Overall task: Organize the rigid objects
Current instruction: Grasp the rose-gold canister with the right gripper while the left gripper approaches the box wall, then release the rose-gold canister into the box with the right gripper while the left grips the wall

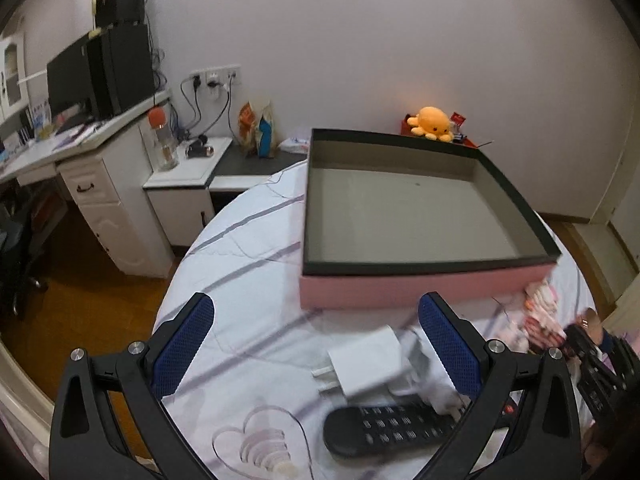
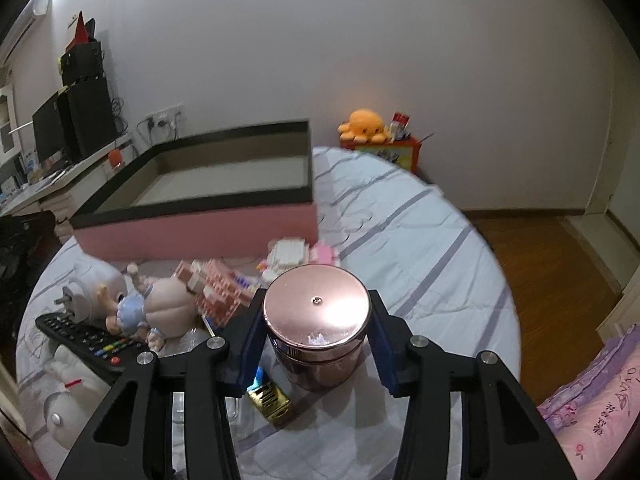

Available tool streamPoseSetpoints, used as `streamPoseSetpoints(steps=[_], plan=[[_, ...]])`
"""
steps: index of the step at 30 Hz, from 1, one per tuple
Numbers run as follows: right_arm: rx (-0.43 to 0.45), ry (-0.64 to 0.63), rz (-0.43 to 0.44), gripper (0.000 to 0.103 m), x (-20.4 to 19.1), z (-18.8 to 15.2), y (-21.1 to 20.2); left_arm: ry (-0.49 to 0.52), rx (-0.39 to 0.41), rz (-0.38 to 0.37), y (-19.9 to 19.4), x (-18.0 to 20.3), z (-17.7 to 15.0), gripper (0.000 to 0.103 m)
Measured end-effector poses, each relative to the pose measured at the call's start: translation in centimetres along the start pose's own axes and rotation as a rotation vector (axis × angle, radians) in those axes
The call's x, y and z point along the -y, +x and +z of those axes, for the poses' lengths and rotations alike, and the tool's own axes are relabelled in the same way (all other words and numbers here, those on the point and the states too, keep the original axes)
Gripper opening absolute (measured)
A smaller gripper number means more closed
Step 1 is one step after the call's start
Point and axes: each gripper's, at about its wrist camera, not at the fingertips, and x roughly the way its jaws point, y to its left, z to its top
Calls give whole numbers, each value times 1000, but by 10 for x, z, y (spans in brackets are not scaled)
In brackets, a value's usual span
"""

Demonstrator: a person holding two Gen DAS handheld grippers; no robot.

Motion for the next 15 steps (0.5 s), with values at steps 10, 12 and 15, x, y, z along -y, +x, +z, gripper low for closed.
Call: streamPoseSetpoints(steps=[10, 12, 15], plan=[[107, -102, 2, 48, -20, 64, -14, 8, -108, -45, 49, -5, 30, 102], [112, -113, 31, 48, -28, 76, -9, 12, -123, -28, 60, -6, 40, 100], [118, -144, 65, 48, -44, 96, 3, 33, -181, 9, 83, -9, 50, 85]])
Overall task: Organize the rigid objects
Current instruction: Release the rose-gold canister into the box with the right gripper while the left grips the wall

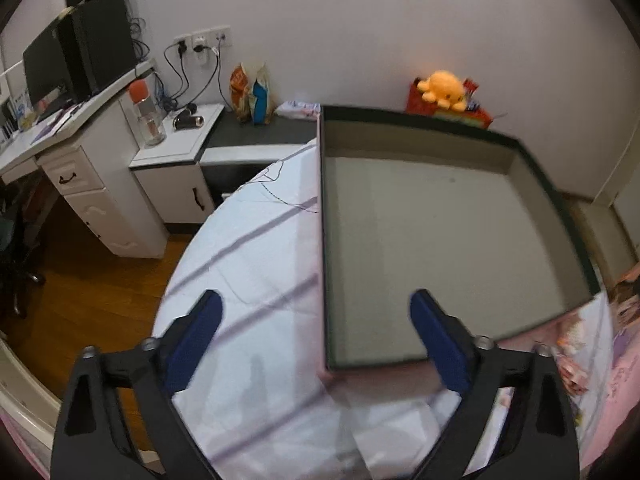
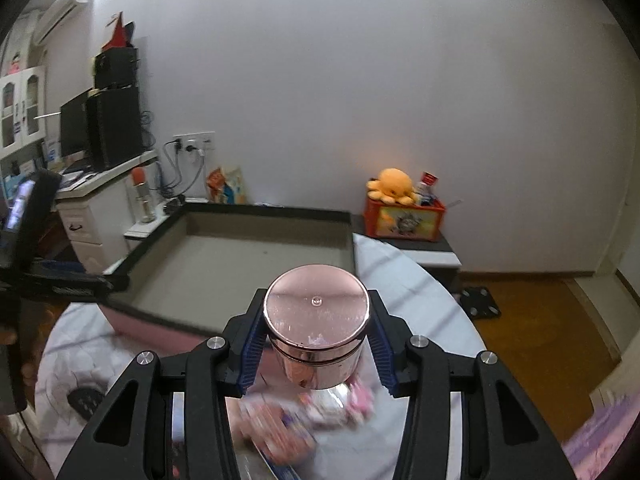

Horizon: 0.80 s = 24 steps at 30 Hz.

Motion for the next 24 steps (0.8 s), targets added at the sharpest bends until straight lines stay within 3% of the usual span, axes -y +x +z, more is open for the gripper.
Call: streamPoseSetpoints(steps=[2, 6, 9, 11, 24], plan=[[2, -18, 5, 48, -7, 6, 8, 2, -54, 5, 14, -2, 4, 67], [-11, -21, 34, 48, -15, 10, 26, -8, -155, -42, 45, -5, 5, 47], [-38, -23, 57, 48, -19, 14, 41, 4, -155, -68, 48, -3, 5, 29], [-50, -24, 72, 48, -22, 17, 48, 22, -145, -62, 49, -1, 6, 9], [-109, -52, 176, 48, -50, 32, 81, 61, -99, -33, 44, 3, 4, 7]])
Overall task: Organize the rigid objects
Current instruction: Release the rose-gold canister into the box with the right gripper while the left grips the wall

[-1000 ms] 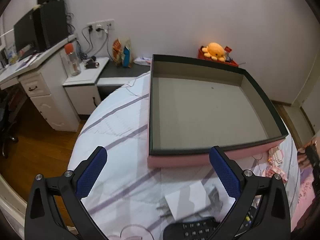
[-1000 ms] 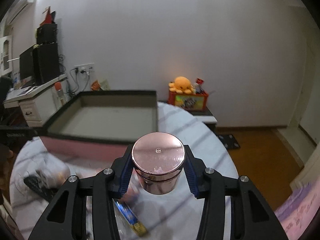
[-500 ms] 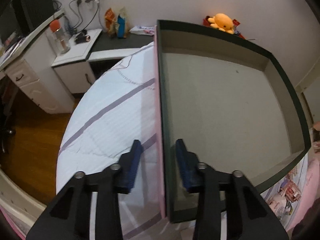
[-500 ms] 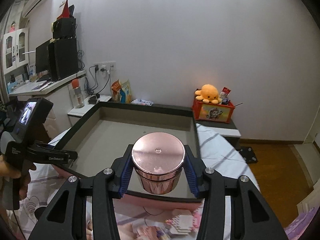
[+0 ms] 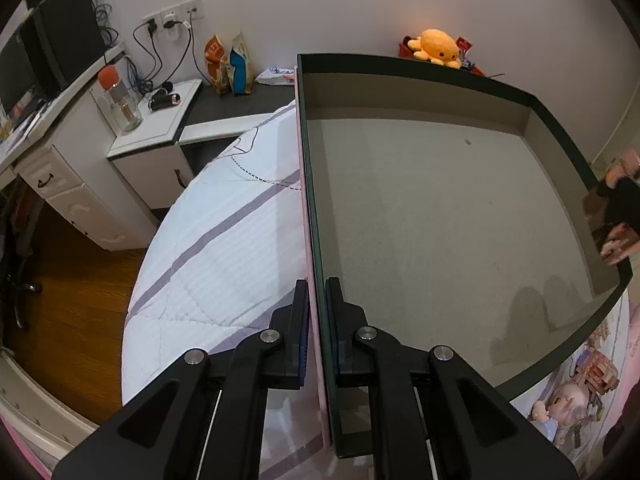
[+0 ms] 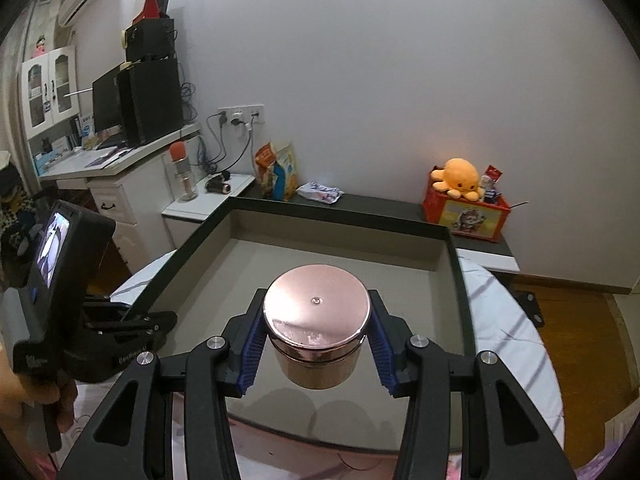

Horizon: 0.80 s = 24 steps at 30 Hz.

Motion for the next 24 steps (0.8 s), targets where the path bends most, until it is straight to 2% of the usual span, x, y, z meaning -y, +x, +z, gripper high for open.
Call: streamPoseSetpoints(steps=[14, 24], plan=[[-135, -27, 155, 49, -27, 9, 57, -23, 27, -11, -1, -2, -7, 8], [-249, -68, 219, 49, -49, 12, 86, -28, 26, -13, -2, -3, -8, 8]])
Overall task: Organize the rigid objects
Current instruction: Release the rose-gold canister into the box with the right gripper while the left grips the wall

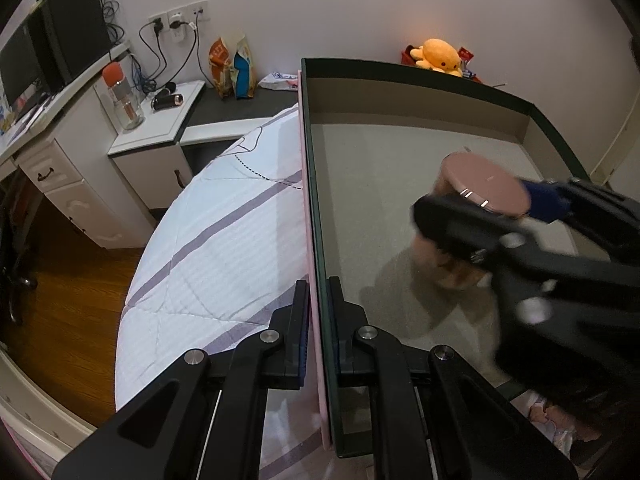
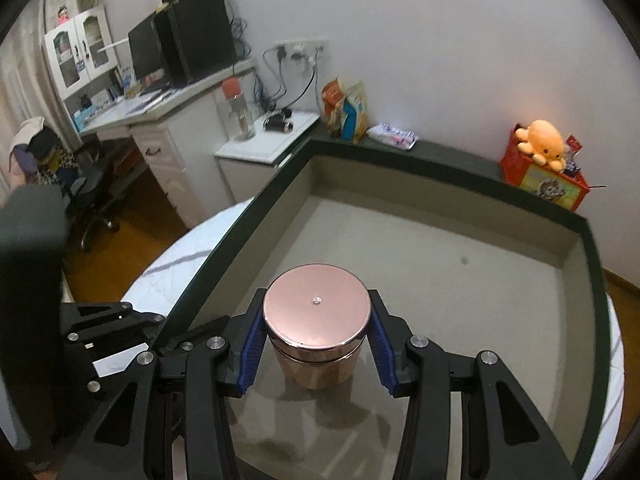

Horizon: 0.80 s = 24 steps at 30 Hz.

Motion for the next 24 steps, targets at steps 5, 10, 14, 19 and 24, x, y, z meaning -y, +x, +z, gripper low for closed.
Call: streamPoseSetpoints(steps=[5, 10, 14, 19, 24], plan=[[-29, -9, 6, 49, -4, -2, 9, -3, -1, 2, 1, 0, 1, 8], [-36, -25, 0, 49, -7, -4, 11, -8, 0, 5, 2, 0, 2, 8], [-50, -35, 0, 50, -10, -2, 12, -8, -1, 5, 2, -1, 2, 8], [-39, 1, 6, 61, -9, -5, 3, -7, -1, 7, 3, -1, 3, 8], [26, 31, 9, 67, 0, -4, -17, -5, 0, 6, 3, 0, 4, 8]])
